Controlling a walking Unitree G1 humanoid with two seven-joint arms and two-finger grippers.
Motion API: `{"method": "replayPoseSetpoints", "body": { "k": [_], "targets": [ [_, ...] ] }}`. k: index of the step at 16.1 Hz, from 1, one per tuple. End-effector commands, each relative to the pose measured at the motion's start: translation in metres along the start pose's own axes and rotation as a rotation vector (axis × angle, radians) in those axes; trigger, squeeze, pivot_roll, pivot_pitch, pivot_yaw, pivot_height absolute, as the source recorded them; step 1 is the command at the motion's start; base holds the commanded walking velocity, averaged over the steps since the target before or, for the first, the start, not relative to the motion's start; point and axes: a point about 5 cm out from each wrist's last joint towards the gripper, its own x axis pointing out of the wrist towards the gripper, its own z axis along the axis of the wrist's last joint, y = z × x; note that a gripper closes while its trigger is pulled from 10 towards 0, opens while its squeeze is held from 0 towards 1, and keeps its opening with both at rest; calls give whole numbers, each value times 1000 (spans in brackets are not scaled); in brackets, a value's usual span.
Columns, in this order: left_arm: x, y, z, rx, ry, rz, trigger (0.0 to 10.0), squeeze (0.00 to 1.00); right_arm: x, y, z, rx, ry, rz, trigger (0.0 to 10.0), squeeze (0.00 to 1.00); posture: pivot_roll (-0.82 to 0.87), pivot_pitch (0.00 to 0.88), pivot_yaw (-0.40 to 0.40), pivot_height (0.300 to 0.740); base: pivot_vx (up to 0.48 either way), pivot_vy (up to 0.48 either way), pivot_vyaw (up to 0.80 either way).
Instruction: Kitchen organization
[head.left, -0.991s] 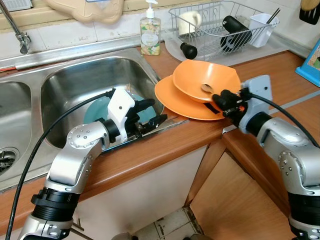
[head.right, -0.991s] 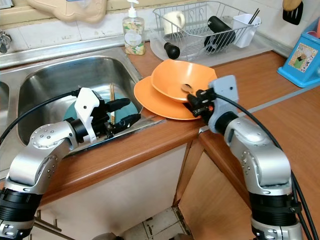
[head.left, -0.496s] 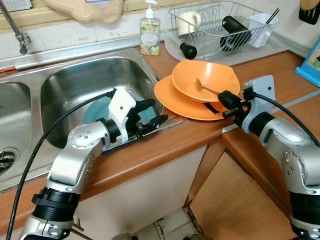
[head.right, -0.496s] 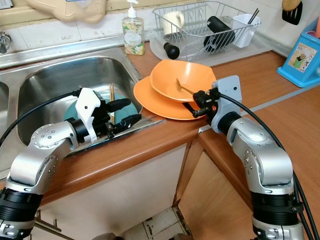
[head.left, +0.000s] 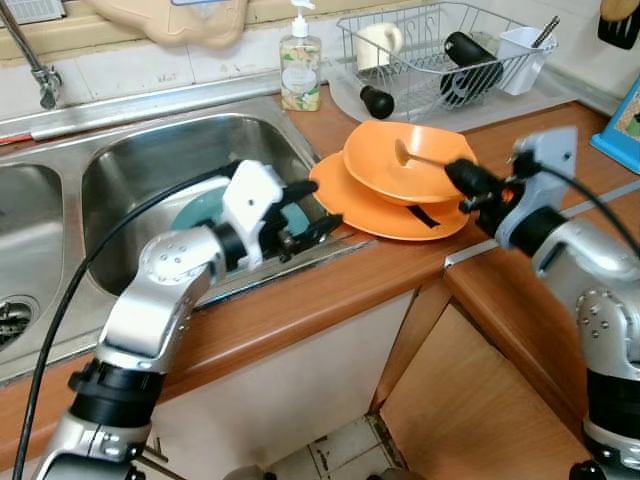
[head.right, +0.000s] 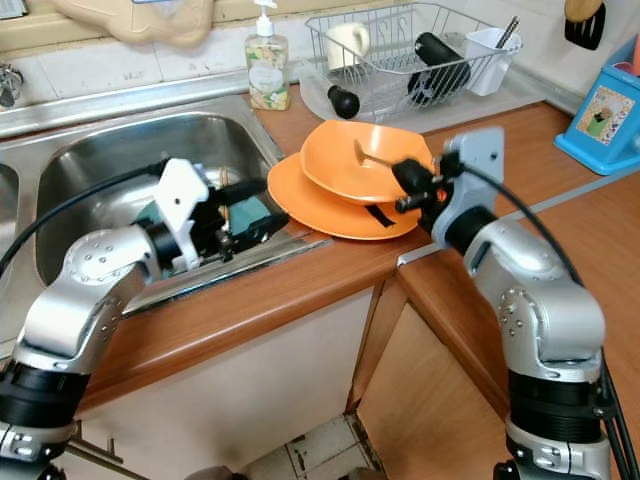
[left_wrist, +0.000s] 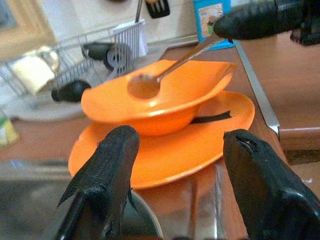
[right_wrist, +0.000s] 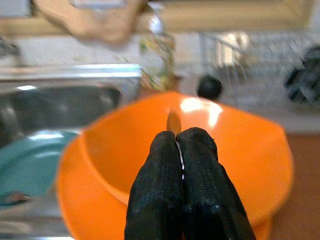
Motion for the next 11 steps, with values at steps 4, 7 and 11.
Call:
{"method": "replayPoseSetpoints", "body": {
  "k": [4, 7, 11],
  "targets": [
    [13, 0, 13, 291, -1, -17, 10000, 0, 2, 25, 12, -36, -35, 165, 0, 0, -130, 0, 34, 740, 0, 0, 0],
    [23, 4, 21, 367, -31, 5, 10000, 0, 8, 40, 13, -39, -40, 229, 0, 0, -120, 0, 35, 740, 0, 0, 0],
    [29, 5, 17, 376, -43, 13, 10000, 0, 11, 32, 10, -31, -35, 164, 0, 0, -121, 0, 39, 740, 0, 0, 0]
  ]
}}
